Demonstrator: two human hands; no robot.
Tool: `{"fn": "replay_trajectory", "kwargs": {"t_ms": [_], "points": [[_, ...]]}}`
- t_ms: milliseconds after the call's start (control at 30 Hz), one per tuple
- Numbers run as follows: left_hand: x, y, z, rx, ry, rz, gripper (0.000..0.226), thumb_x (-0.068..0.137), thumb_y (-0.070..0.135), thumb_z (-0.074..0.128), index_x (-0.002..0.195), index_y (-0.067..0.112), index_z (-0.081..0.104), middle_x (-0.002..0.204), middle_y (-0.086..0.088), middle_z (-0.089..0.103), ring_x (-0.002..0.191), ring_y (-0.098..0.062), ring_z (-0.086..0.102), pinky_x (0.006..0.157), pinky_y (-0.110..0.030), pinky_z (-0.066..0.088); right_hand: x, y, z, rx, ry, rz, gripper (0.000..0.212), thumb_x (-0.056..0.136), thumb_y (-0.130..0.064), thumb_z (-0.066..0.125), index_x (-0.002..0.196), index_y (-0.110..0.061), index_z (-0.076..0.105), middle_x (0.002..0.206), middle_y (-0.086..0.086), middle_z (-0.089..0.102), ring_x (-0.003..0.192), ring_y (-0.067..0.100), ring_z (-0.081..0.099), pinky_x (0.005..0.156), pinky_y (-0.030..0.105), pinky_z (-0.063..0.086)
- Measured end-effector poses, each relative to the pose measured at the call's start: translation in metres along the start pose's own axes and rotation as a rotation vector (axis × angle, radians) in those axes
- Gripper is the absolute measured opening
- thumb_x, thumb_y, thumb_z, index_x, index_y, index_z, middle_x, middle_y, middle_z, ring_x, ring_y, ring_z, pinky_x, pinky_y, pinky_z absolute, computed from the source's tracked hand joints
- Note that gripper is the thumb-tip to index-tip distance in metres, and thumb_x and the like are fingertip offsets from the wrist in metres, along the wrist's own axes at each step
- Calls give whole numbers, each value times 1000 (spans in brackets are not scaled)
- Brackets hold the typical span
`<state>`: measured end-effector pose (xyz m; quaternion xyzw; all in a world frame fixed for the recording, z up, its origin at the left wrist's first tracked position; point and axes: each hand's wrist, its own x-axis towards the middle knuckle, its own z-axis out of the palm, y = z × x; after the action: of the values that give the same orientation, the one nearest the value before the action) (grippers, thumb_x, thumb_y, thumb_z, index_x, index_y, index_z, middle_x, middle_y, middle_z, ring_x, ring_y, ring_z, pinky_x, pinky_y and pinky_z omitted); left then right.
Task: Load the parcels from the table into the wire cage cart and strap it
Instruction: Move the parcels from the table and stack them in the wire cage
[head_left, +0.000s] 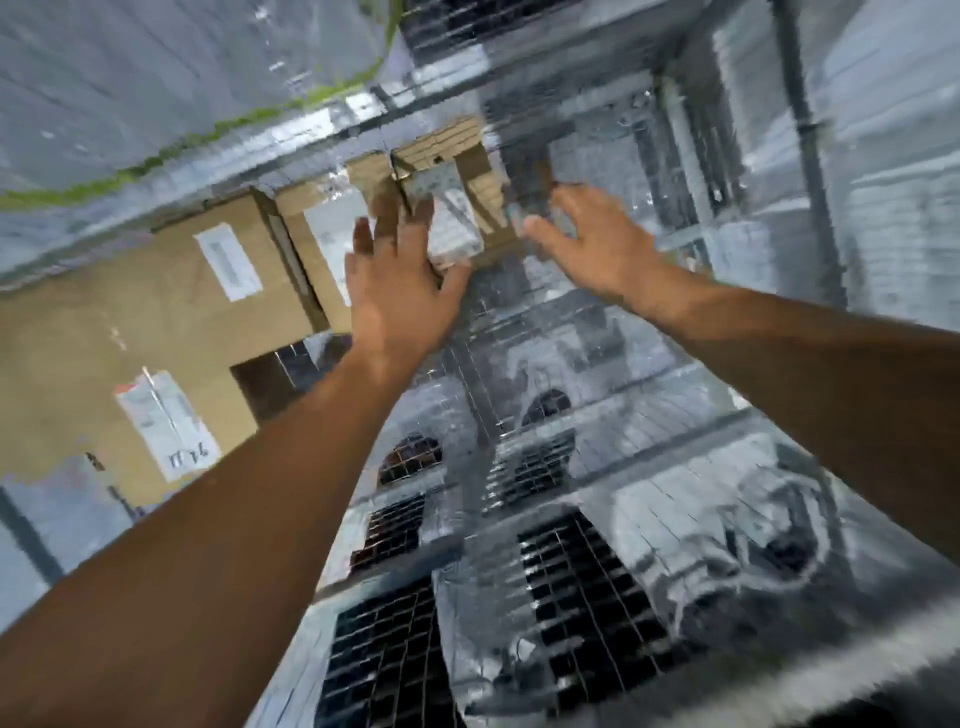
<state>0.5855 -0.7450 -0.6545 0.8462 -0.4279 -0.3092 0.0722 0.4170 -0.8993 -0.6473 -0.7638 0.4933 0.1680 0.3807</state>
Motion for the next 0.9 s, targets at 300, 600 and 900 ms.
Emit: {"fn": "replay_trajectory", "kwargs": {"t_ms": [300,600,900], "points": [[-154,98,-110,-255,-126,399,69,102,61,46,161,30,31,172,-11,17,158,-38,10,128,-53,10,-256,6,-55,223,399,249,71,98,-57,51,154,-14,47,150,16,53,143,31,45,123,34,28],[-318,181,-139,-188,-288,720,66,102,51,55,158,18,41,164,-18,34,153,-39,26,124,-56,19,-492,-27,-32,433,862,542,55,104,-38,60,150,-9,51,148,13,55,141,30,46,122,37,29],[-576,242,-120,-131,-525,1120,70,99,55,50,155,12,44,160,-12,43,151,-29,32,125,-51,22,-791,-54,54,589,1329,885,53,101,-38,61,145,-9,58,150,12,57,150,35,38,124,52,23]]}}
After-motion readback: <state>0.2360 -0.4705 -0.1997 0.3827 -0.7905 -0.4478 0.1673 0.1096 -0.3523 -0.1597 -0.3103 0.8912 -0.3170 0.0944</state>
